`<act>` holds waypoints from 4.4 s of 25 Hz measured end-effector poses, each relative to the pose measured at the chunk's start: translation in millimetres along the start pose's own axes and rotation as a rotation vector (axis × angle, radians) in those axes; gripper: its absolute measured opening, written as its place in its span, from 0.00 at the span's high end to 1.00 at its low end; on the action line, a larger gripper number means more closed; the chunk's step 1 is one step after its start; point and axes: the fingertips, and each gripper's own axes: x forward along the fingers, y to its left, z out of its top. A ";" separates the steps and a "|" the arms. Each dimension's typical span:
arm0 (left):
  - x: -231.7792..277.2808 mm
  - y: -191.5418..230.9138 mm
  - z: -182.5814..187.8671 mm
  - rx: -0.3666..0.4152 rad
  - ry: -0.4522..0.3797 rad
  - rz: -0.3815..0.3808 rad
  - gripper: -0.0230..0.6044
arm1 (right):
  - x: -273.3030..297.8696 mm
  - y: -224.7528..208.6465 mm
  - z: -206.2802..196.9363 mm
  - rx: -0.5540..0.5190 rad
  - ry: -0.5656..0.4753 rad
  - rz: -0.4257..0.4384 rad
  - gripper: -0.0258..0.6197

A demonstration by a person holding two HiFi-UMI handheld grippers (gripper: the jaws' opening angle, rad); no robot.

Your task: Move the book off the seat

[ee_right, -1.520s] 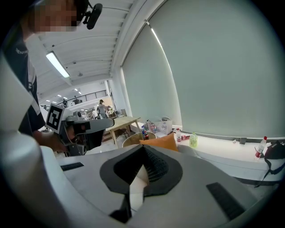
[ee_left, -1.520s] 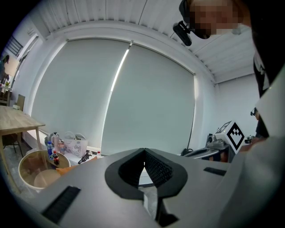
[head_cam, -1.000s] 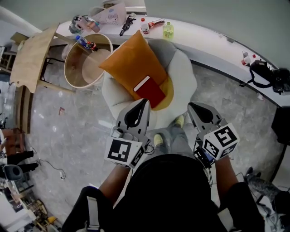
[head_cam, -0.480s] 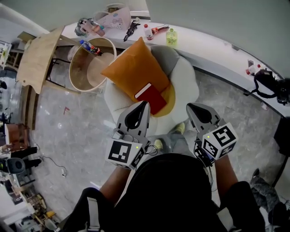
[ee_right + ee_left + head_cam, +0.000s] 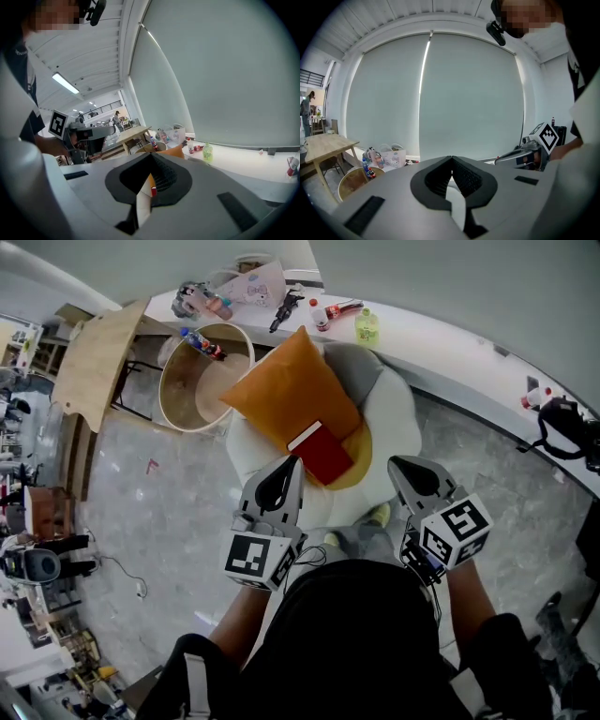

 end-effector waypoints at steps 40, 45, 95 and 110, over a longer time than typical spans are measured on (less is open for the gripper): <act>99.6 157.6 -205.5 0.150 0.442 -0.110 0.96 | 94.9 -15.1 2.6 -0.072 0.087 -0.067 0.95; 115.2 177.0 -266.8 0.161 0.530 -0.146 0.87 | 127.1 -28.9 -18.3 -0.064 0.097 -0.072 0.95; 176.7 129.3 -537.8 0.144 0.914 -0.491 0.35 | 204.8 -69.7 -245.4 0.129 0.333 0.060 0.95; 134.6 54.4 -519.6 0.141 0.864 -0.622 0.38 | 290.4 -92.1 -353.2 -0.132 0.571 0.046 0.95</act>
